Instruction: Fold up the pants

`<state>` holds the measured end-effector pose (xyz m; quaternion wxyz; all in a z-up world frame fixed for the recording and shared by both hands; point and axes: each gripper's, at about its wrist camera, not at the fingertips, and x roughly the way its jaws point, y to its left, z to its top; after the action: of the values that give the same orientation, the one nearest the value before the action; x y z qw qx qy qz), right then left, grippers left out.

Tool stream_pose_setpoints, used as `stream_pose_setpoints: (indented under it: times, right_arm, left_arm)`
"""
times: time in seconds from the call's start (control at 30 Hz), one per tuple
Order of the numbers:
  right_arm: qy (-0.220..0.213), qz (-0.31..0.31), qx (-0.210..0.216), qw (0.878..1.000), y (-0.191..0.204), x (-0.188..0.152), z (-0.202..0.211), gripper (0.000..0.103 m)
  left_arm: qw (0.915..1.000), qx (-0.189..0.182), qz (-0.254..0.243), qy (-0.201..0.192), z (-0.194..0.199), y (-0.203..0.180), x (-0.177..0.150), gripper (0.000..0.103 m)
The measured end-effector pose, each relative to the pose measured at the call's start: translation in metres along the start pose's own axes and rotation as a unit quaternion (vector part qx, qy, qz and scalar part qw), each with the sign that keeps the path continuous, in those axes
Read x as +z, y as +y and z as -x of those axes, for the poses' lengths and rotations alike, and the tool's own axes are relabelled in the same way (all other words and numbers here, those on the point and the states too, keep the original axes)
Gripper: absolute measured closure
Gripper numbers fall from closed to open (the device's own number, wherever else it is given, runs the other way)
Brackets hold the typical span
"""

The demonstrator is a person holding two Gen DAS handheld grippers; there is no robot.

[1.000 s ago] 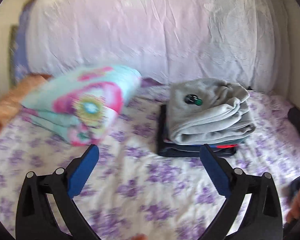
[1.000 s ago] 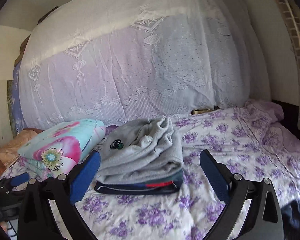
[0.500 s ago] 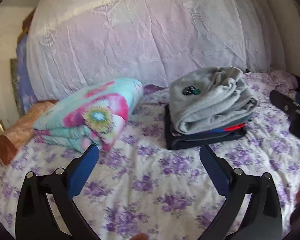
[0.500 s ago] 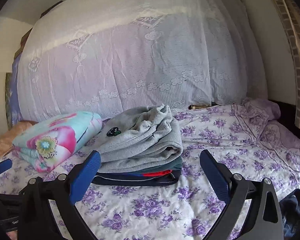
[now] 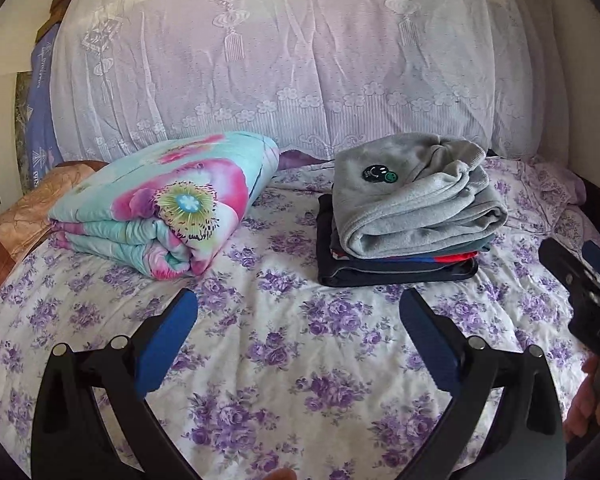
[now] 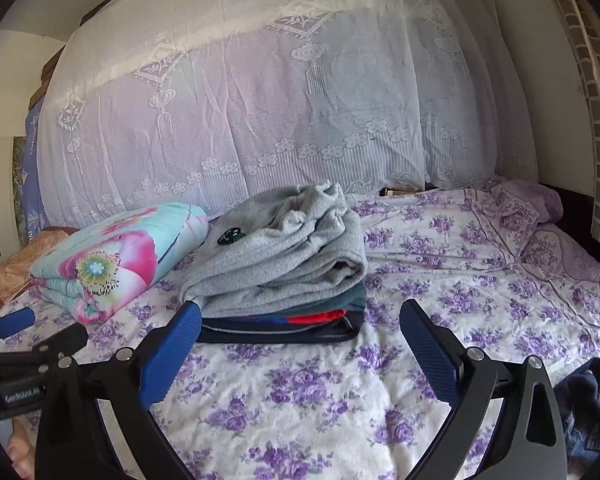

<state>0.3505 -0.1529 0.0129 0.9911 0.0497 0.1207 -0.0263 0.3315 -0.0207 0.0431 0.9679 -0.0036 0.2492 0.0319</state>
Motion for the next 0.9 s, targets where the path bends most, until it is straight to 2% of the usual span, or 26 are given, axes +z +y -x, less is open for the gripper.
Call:
stream_pose_setpoints:
  times: [0.1,0.3,0.9]
  right_arm:
    - [0.003,0.008,0.004,1.0,0.004,0.0,-0.001,0.003]
    - [-0.007,0.034,-0.002,0.999,0.011,0.0,0.003,0.003]
    - [-0.008,0.035,0.006,0.999,0.015,0.003,0.005,0.003]
  left_arm:
    - [0.9998,0.019,-0.009,0.004,-0.001,-0.003,-0.001,0.005]
    - [0.9999,0.013,-0.004,0.005,0.001,-0.003,-0.002,0.005]
    - [0.9998,0.004,-0.021,-0.002,0.008,-0.012,-0.002,0.005]
